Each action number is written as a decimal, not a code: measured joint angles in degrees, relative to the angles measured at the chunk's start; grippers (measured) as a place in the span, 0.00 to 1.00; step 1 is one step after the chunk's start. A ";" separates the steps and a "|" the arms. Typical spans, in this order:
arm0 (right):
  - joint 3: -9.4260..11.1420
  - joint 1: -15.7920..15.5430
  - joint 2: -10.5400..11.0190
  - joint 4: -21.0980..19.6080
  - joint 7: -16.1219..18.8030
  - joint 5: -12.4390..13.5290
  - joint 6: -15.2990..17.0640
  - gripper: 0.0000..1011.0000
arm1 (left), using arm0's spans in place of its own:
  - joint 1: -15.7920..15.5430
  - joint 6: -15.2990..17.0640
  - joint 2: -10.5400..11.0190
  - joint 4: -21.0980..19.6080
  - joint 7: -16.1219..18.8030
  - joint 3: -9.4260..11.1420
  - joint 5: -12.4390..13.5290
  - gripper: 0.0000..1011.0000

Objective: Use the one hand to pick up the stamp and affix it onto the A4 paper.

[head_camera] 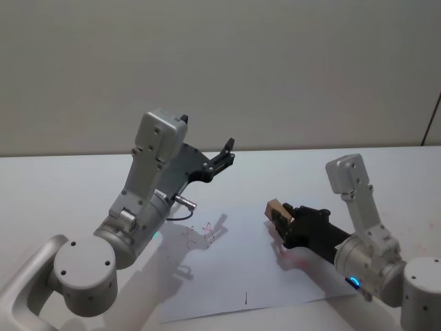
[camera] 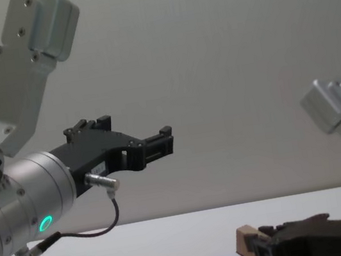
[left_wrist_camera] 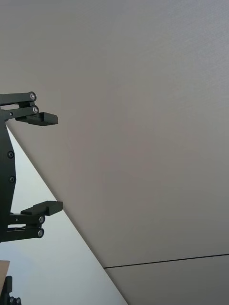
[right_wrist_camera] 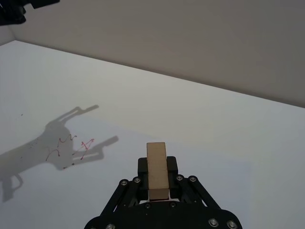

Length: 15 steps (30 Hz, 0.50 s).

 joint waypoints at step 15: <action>-0.81 2.19 -1.19 3.78 0.44 -1.23 2.14 0.21 | 0.00 0.00 0.00 0.00 0.00 0.00 0.00 0.99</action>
